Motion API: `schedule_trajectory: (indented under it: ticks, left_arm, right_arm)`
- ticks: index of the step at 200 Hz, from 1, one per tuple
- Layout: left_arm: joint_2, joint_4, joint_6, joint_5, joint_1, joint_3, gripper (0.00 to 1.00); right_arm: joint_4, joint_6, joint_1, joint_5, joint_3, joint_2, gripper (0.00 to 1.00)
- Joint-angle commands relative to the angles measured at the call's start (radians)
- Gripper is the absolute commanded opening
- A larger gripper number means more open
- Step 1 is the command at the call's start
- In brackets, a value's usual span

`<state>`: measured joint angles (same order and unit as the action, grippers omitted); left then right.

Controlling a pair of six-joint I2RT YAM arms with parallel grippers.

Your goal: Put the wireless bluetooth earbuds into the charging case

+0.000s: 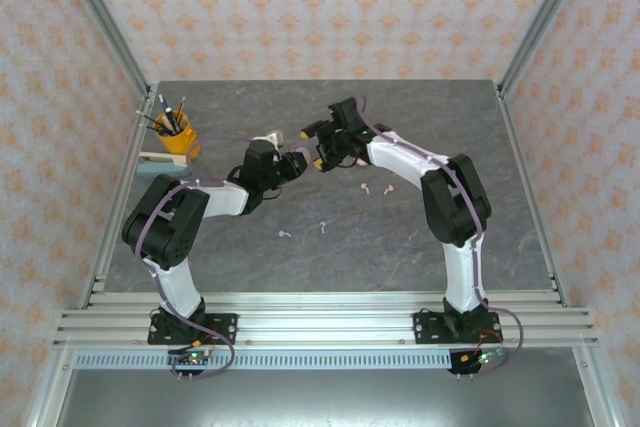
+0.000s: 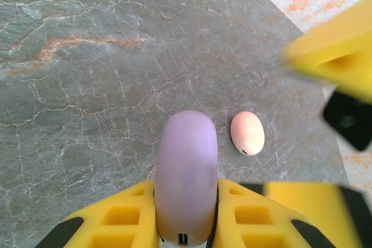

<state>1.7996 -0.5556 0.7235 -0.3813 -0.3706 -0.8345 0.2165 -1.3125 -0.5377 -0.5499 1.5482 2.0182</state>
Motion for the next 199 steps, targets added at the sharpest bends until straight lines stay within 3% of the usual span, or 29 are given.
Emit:
schedule_trajectory:
  ticks: [1,30,61,86,137,199]
  left_arm:
    - [-0.049,0.04,-0.044,-0.008,0.002,-0.005,0.15]
    - [-0.112,0.118,-0.093,-0.092,0.004,-0.015,0.15]
    - [-0.203,0.266,-0.171,-0.224,0.015,-0.042,0.15]
    - [-0.261,0.368,-0.228,-0.313,0.021,-0.068,0.15]
    - [-0.308,0.464,-0.25,-0.413,0.022,-0.111,0.15]
    - [-0.296,0.482,-0.245,-0.436,0.021,-0.139,0.14]
  right_arm:
    - [-0.019,0.059,0.062,0.012,-0.059,-0.108,0.73]
    - [-0.036,0.233,0.118,0.008,-0.168,-0.202,0.73]
    - [-0.145,0.599,0.142,0.017,-0.341,-0.364,0.73]
    - [-0.197,0.779,0.143,-0.065,-0.451,-0.45,0.73]
    - [-0.343,0.811,0.128,-0.294,-0.538,-0.473,0.71]
    - [-0.345,0.832,0.071,-0.327,-0.503,-0.412,0.69]
